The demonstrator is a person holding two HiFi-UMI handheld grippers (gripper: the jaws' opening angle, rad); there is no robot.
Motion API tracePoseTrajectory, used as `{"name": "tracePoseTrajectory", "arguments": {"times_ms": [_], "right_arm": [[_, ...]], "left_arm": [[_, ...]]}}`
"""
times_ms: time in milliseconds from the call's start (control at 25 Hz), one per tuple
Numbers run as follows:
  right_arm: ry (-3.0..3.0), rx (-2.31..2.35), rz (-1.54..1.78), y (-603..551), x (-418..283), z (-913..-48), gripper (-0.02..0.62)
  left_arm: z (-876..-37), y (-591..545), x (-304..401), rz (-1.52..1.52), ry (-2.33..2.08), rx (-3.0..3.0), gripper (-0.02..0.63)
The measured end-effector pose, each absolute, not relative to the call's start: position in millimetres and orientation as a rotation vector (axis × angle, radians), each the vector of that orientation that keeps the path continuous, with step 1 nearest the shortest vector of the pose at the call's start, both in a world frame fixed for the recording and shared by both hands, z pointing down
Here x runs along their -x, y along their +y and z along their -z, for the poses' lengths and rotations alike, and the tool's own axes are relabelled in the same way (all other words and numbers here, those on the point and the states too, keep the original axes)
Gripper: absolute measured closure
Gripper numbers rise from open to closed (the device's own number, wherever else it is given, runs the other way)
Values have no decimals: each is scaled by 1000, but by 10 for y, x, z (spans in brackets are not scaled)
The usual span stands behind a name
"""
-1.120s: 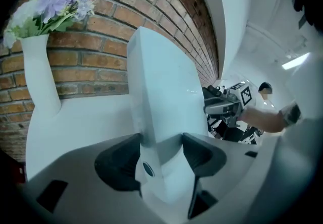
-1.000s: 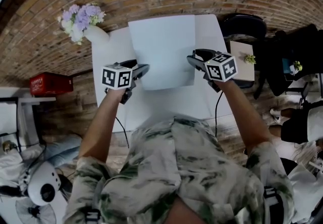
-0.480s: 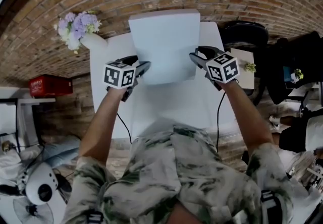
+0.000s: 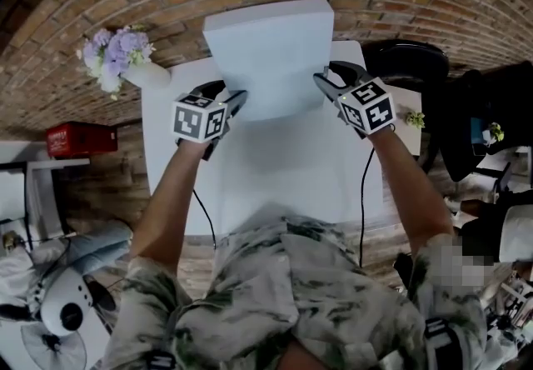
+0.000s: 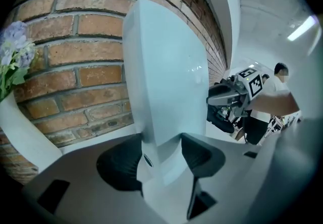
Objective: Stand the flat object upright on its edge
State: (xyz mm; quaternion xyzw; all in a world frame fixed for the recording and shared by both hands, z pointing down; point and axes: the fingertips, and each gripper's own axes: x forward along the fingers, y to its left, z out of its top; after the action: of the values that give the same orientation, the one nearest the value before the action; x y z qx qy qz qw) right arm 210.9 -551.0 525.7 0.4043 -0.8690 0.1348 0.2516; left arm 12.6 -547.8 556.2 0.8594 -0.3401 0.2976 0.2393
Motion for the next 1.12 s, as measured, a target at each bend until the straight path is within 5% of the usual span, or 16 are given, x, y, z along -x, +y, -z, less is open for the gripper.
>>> {"name": "tracePoseTrajectory", "arguments": {"times_ms": [1120], "right_arm": [[-2387,-1158,-146,-6659,-2382,-5656,416]], "left_arm": [[-5906,-6661,-406,-926,-1225,-2378,348]]}}
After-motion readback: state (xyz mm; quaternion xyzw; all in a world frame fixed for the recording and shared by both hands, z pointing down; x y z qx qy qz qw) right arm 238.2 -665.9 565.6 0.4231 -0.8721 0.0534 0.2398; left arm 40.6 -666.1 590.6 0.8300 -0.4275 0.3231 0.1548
